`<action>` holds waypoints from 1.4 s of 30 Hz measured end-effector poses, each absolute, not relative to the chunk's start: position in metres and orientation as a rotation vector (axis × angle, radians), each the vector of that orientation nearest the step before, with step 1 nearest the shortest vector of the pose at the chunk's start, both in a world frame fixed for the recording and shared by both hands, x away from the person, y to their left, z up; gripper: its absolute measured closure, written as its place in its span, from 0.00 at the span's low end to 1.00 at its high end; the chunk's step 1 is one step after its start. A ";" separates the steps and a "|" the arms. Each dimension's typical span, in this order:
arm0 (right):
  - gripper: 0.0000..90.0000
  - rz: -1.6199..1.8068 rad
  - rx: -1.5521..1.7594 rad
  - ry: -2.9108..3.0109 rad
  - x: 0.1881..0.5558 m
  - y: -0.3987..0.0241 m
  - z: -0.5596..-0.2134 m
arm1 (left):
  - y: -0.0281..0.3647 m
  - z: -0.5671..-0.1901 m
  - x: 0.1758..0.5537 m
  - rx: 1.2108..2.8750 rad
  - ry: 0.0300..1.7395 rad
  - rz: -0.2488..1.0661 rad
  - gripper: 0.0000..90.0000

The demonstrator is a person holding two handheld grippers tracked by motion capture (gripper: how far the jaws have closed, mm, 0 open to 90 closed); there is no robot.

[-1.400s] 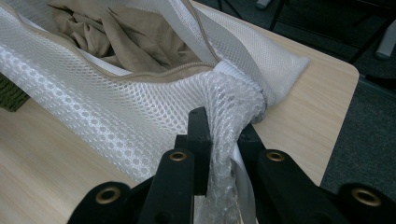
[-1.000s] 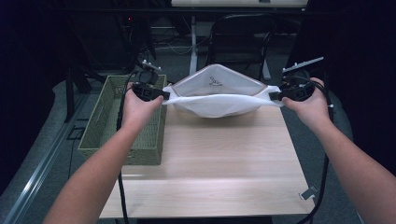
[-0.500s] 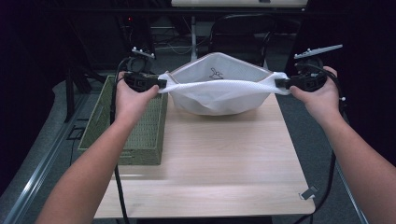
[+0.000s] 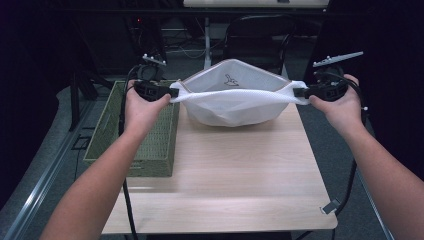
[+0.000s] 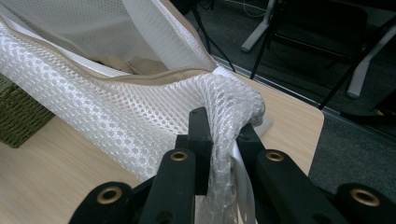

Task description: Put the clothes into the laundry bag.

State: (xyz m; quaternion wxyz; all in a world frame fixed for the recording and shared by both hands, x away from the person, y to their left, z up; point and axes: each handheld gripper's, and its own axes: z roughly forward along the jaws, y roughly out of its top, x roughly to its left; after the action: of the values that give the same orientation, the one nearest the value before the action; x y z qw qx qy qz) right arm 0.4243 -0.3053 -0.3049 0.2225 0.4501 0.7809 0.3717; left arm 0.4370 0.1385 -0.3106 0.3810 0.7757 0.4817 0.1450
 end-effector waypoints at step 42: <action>0.86 1.018 1.213 2.268 0.382 -0.310 -0.335 | 0.145 -0.352 0.391 2.013 1.185 0.280 0.90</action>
State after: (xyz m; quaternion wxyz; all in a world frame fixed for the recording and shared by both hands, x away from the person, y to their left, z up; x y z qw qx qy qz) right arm 0.3823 -0.3101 -0.3349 0.1870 0.4307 0.8055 0.3615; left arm 0.3905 0.1449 -0.3519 0.3845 0.7898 0.4651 0.1099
